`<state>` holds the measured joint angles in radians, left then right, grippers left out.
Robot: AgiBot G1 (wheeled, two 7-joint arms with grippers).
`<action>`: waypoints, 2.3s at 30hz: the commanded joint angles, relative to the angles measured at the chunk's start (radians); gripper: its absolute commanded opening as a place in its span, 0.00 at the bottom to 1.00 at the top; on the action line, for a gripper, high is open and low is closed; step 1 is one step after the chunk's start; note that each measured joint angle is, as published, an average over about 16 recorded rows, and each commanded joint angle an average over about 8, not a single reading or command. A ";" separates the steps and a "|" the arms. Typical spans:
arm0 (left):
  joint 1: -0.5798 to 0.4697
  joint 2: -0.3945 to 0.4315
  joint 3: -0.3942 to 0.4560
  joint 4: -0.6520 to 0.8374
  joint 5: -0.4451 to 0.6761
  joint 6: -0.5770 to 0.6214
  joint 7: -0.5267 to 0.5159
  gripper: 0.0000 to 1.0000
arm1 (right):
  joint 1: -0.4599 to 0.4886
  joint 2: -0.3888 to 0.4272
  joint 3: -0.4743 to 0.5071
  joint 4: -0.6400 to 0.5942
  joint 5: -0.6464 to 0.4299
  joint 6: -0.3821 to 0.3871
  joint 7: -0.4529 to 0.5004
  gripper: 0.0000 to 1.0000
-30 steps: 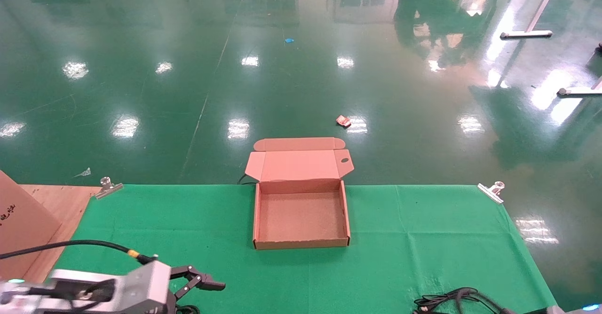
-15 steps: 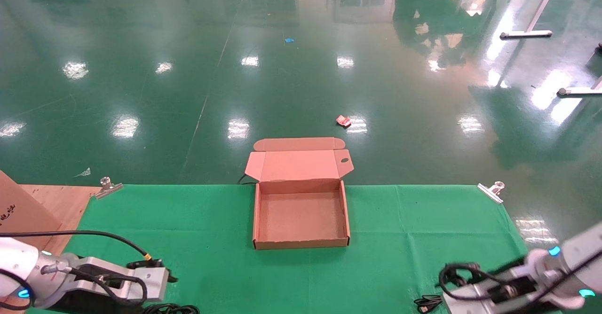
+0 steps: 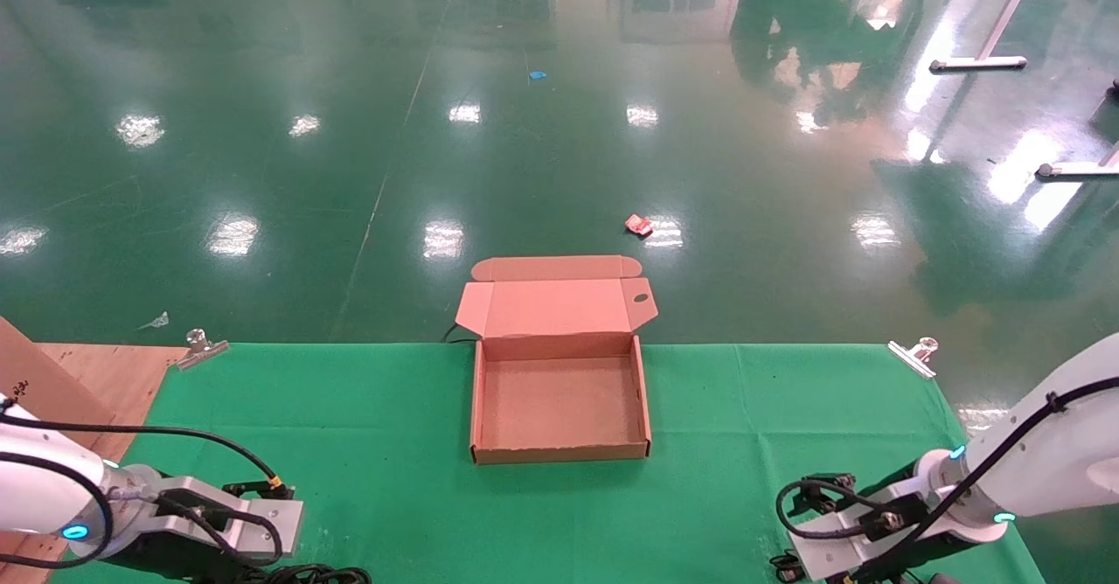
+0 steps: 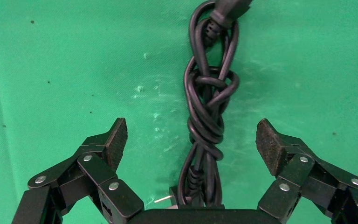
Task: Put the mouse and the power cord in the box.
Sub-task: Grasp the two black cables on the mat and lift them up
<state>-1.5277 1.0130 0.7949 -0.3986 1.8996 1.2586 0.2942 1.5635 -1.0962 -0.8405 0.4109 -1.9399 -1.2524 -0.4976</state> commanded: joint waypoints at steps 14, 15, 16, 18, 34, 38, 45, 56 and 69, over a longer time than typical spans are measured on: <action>-0.034 0.083 0.009 0.212 0.011 -0.040 0.105 0.30 | 0.041 -0.056 0.019 -0.268 0.026 0.088 -0.146 0.30; -0.036 0.086 0.009 0.221 0.011 -0.040 0.111 0.17 | 0.043 -0.058 0.020 -0.279 0.027 0.092 -0.152 0.17; -0.038 0.089 0.009 0.229 0.011 -0.040 0.117 0.05 | 0.045 -0.060 0.021 -0.289 0.028 0.096 -0.158 0.05; -0.043 0.094 0.008 0.246 0.010 -0.040 0.127 0.00 | 0.048 -0.064 0.022 -0.305 0.029 0.104 -0.171 0.00; -0.074 0.125 0.011 0.332 0.014 -0.040 0.164 0.00 | 0.056 -0.082 0.030 -0.378 0.039 0.159 -0.225 0.00; -0.081 0.128 0.011 0.343 0.014 -0.038 0.169 0.00 | 0.054 -0.082 0.029 -0.385 0.038 0.168 -0.237 0.00; -0.088 0.134 0.012 0.357 0.015 -0.037 0.178 0.00 | 0.051 -0.077 0.030 -0.394 0.039 0.183 -0.252 0.00; -0.094 0.142 0.012 0.372 0.014 -0.031 0.188 0.00 | 0.047 -0.079 0.031 -0.400 0.041 0.210 -0.263 0.00; -0.181 0.132 0.018 0.360 0.024 0.040 0.199 0.00 | 0.118 -0.058 0.042 -0.402 0.056 0.079 -0.279 0.00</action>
<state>-1.7147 1.1454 0.8134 -0.0418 1.9236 1.3073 0.4917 1.6927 -1.1526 -0.7972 0.0134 -1.8815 -1.1750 -0.7782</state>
